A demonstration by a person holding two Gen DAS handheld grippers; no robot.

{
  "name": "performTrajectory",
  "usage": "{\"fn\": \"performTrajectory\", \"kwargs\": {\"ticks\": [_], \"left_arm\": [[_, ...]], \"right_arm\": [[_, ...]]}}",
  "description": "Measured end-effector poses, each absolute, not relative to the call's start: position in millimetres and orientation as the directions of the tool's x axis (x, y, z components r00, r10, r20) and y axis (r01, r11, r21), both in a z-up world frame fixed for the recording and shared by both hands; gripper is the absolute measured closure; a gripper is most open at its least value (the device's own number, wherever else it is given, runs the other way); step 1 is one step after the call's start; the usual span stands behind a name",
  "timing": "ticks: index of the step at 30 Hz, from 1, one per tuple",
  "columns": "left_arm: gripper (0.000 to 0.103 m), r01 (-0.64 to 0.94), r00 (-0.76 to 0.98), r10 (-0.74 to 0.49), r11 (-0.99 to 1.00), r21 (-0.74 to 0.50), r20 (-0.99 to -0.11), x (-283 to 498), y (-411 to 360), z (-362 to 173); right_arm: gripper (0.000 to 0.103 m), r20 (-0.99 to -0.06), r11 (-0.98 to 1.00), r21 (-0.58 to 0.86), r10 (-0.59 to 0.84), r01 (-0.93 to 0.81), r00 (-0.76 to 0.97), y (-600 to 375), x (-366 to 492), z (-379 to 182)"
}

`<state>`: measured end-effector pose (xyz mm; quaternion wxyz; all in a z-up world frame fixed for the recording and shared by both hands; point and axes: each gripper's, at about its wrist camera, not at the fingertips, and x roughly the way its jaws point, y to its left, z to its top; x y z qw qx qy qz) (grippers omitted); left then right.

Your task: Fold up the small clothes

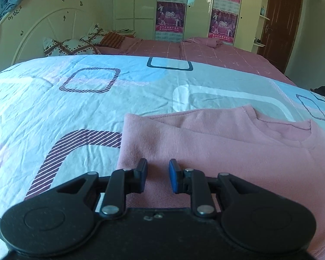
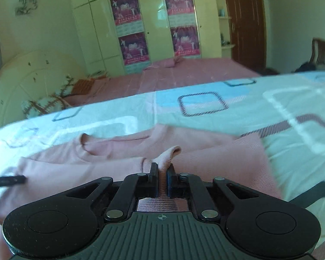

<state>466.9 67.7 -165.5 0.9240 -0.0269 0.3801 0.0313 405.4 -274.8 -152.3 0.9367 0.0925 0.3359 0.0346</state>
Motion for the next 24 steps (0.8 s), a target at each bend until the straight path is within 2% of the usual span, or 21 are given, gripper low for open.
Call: {"fn": "performTrajectory", "kwargs": {"ticks": [2, 4, 11, 20, 22, 23, 24], "left_arm": [[0.082, -0.086, 0.712, 0.043, 0.996, -0.026, -0.701, 467.2, 66.9, -165.5], [0.082, -0.089, 0.714, 0.047, 0.996, -0.024, -0.698, 467.5, 66.4, -165.9], [0.08, -0.086, 0.714, 0.056, 0.996, -0.008, -0.698, 464.6, 62.3, -163.2], [0.074, -0.081, 0.705, 0.062, 0.997, 0.006, -0.706, 459.8, 58.5, -158.4], [0.07, -0.081, 0.707, 0.059, 0.997, 0.001, -0.704, 455.5, 56.6, -154.9], [0.07, -0.077, 0.71, 0.056, 0.997, 0.002, -0.702, 452.7, 55.2, -153.3], [0.07, -0.07, 0.715, 0.052, 0.998, 0.002, -0.697, 449.1, 53.5, -151.4]], "right_arm": [[0.096, -0.689, 0.982, 0.186, 0.119, 0.015, 0.715, -276.8, 413.9, -170.3], [0.096, -0.717, 0.98, 0.198, 0.128, 0.025, 0.686, -279.7, 415.8, -180.4], [0.096, -0.675, 0.967, 0.242, 0.113, 0.074, 0.729, -293.5, 405.0, -162.6], [0.094, -0.624, 0.957, 0.288, 0.16, 0.035, 0.765, -281.5, 394.2, -141.2], [0.079, -0.615, 0.955, 0.296, 0.175, 0.019, 0.769, -274.7, 393.7, -137.6], [0.056, -0.616, 0.954, 0.3, 0.184, 0.012, 0.766, -271.7, 394.2, -137.3], [0.049, -0.617, 0.953, 0.303, 0.193, 0.004, 0.763, -267.4, 394.3, -137.9]]}}
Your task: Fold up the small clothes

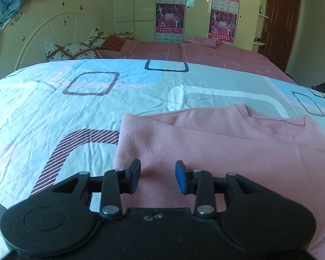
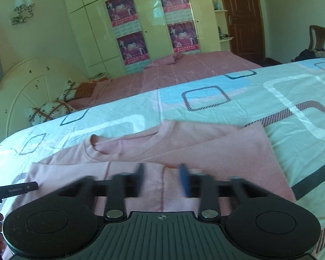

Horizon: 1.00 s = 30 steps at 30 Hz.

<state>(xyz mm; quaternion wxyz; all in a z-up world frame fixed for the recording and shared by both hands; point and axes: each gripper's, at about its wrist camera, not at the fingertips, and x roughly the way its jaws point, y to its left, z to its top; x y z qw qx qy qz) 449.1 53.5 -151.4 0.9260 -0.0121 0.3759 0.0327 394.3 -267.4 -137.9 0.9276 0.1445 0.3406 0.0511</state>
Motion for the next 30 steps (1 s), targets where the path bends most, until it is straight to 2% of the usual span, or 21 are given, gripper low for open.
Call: {"fn": "performTrajectory", "kwargs": {"ticks": [4, 6, 10, 13, 15, 17, 20, 24, 30], "left_arm": [[0.068, -0.04, 0.727, 0.023, 0.999, -0.008, -0.686, 432.6, 46.2, -146.2], [0.067, -0.026, 0.723, -0.001, 0.999, -0.029, -0.691, 422.2, 42.1, -147.0], [0.065, 0.0, 0.707, -0.028, 0.999, -0.039, -0.706, 404.1, 34.7, -155.8], [0.063, 0.004, 0.705, -0.018, 1.0, -0.022, -0.709, 398.3, 34.6, -163.7], [0.063, 0.01, 0.7, -0.014, 1.0, -0.01, -0.714, 398.9, 34.2, -161.4], [0.063, 0.004, 0.694, -0.013, 1.0, -0.014, -0.72, 399.4, 34.4, -160.1], [0.064, 0.002, 0.691, 0.003, 1.0, 0.005, -0.723, 397.4, 31.2, -158.1], [0.062, -0.002, 0.691, 0.003, 1.0, 0.003, -0.723, 390.7, 27.5, -152.1], [0.062, 0.01, 0.708, -0.026, 1.0, -0.027, -0.706, 374.3, 18.3, -137.6]], "right_arm": [[0.052, -0.641, 0.968, 0.245, 0.206, -0.057, 0.739, -245.9, 390.4, -142.5], [0.068, -0.663, 0.969, 0.231, 0.223, -0.088, 0.715, -237.9, 389.0, -148.0], [0.071, -0.705, 0.97, 0.195, 0.242, -0.145, 0.666, -226.5, 381.9, -164.2], [0.076, -0.727, 0.981, 0.112, 0.19, -0.159, 0.66, -226.0, 378.3, -177.1], [0.076, -0.729, 0.987, 0.084, 0.152, -0.134, 0.667, -232.4, 377.3, -179.6], [0.076, -0.73, 0.985, 0.128, 0.172, -0.115, 0.662, -240.0, 376.7, -180.1], [0.076, -0.739, 0.985, 0.093, 0.166, -0.146, 0.653, -234.5, 374.5, -176.0], [0.076, -0.704, 0.979, 0.166, 0.202, -0.119, 0.68, -241.0, 362.9, -160.3], [0.076, -0.714, 0.969, 0.181, 0.248, -0.171, 0.655, -233.8, 345.9, -154.8]]}}
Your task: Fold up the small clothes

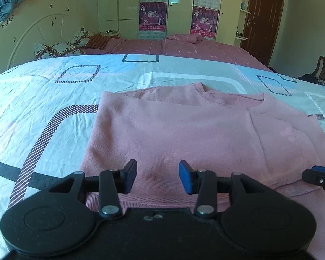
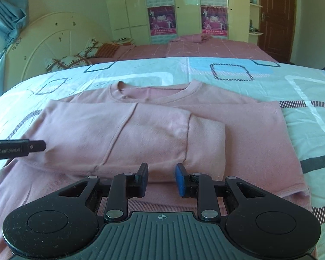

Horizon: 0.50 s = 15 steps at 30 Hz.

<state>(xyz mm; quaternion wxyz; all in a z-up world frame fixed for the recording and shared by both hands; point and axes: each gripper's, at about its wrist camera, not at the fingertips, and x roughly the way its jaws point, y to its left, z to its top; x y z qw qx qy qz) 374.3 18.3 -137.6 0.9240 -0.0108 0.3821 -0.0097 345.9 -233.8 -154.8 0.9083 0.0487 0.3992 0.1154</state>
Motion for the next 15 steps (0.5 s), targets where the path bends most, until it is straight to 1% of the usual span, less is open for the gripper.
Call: {"fn": "performTrajectory", "kwargs": {"ticks": [7, 12, 15], "left_arm": [[0.06, 0.064, 0.71, -0.069, 0.997, -0.034, -0.701, 352.3, -7.4, -128.1], [0.06, 0.105, 0.69, -0.08, 0.994, -0.01, -0.72, 336.7, -26.8, -138.1], [0.06, 0.111, 0.671, -0.069, 0.994, 0.008, -0.738, 329.2, -32.2, -148.5]], "right_arm": [[0.076, -0.709, 0.955, 0.206, 0.296, -0.213, 0.641, -228.1, 323.4, -150.9], [0.076, -0.708, 0.949, 0.219, 0.316, -0.229, 0.632, -228.2, 313.7, -150.2], [0.076, -0.726, 0.948, 0.206, 0.314, -0.242, 0.611, -231.3, 308.7, -156.3]]}}
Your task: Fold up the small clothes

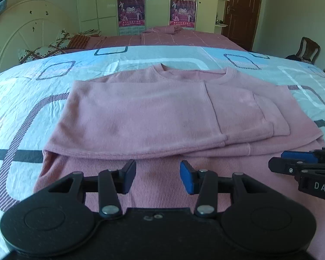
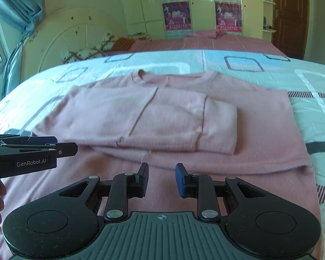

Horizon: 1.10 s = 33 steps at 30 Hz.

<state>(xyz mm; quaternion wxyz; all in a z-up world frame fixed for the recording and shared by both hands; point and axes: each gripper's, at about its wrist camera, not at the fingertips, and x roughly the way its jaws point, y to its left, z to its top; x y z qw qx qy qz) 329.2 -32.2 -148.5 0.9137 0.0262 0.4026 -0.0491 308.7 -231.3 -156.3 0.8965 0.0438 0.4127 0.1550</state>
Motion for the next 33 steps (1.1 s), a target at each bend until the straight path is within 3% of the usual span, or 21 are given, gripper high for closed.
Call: {"fn": "performTrajectory", "kwargs": {"ticks": [4, 8, 15, 26, 33], "left_arm": [[0.059, 0.094, 0.66, -0.028, 0.995, 0.045, -0.751, 318.0, -29.7, -161.3], [0.051, 0.058, 0.663, 0.017, 0.995, 0.075, -0.748, 306.4, -20.7, -161.5], [0.05, -0.002, 0.65, 0.068, 0.996, 0.088, -0.756, 289.7, -4.5, -156.7], [0.049, 0.05, 0.646, 0.013, 0.997, 0.059, -0.764, 241.1, -3.8, -141.1], [0.047, 0.082, 0.638, -0.004, 0.995, 0.062, -0.77, 202.7, 2.4, -152.8]], "right_arm": [[0.076, -0.752, 0.955, 0.17, 0.284, -0.241, 0.595, -246.3, 298.7, -168.5], [0.076, -0.752, 0.961, 0.145, 0.263, -0.238, 0.605, -268.0, 287.1, -174.8], [0.076, -0.75, 0.963, 0.119, 0.247, -0.242, 0.614, -277.4, 272.3, -172.8], [0.076, -0.719, 0.932, 0.195, 0.349, -0.307, 0.601, -248.6, 221.2, -148.3], [0.076, -0.765, 0.942, 0.129, 0.294, -0.31, 0.573, -232.5, 183.6, -160.2]]}}
